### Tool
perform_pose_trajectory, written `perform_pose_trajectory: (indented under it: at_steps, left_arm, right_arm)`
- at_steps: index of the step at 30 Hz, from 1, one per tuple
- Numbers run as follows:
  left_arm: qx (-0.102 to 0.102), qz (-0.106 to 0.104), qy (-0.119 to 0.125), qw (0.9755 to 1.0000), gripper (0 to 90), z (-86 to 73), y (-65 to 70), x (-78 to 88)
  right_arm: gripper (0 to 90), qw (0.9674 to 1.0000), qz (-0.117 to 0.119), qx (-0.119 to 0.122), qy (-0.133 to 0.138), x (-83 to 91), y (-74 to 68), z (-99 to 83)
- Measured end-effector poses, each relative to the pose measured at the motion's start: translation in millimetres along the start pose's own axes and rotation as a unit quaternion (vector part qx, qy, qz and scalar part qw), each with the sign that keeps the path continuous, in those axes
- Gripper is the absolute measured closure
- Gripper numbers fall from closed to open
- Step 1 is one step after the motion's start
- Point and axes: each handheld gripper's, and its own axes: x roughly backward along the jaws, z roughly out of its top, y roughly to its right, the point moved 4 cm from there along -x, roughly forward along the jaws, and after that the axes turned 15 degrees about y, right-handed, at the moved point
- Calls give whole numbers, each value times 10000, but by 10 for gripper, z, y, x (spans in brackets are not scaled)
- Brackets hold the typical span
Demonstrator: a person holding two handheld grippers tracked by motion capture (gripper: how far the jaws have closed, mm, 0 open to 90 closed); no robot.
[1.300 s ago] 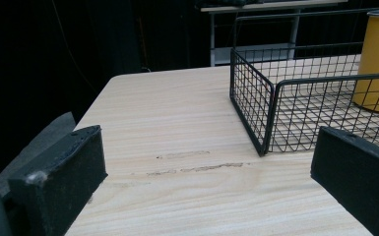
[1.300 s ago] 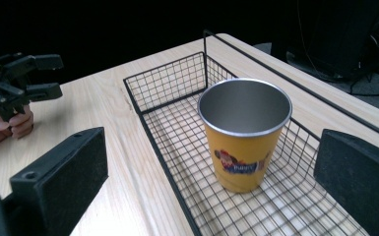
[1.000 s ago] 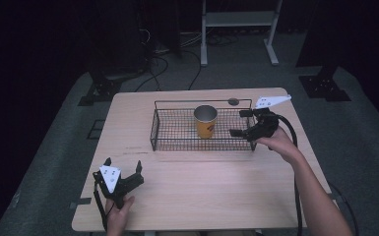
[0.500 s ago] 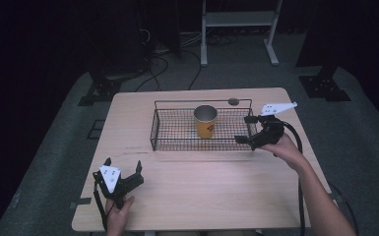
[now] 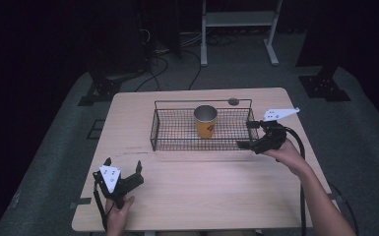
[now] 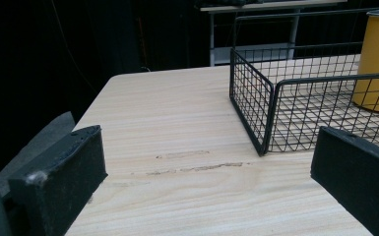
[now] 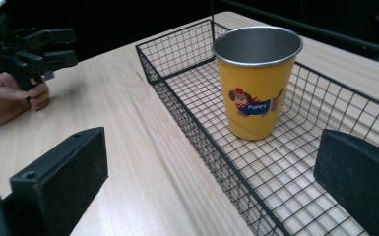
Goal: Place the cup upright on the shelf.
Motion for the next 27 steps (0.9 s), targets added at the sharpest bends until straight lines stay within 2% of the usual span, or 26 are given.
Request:
perform_pose_trajectory:
  at_steps: [3, 21, 25, 27]
  left_arm:
    - [-1, -4, 1, 10000, 0, 0, 0, 0]
    - [-23, -5, -22, 10000, 0, -1, -1, -2]
    - [-27, 3, -32, 10000, 0, -1, -2, -3]
    - [7, 12, -23, 10000, 0, -2, -8, -8]
  right_arm:
    - [0, 10000, 7, -2, 65, 18, -26, -10]
    - [0, 10000, 76, -39, 14, 87, -150, -184]
    - [0, 9999, 64, -77, 63, 124, -202, -251]
    - [0, 9997, 135, -118, 176, 174, -290, -299]
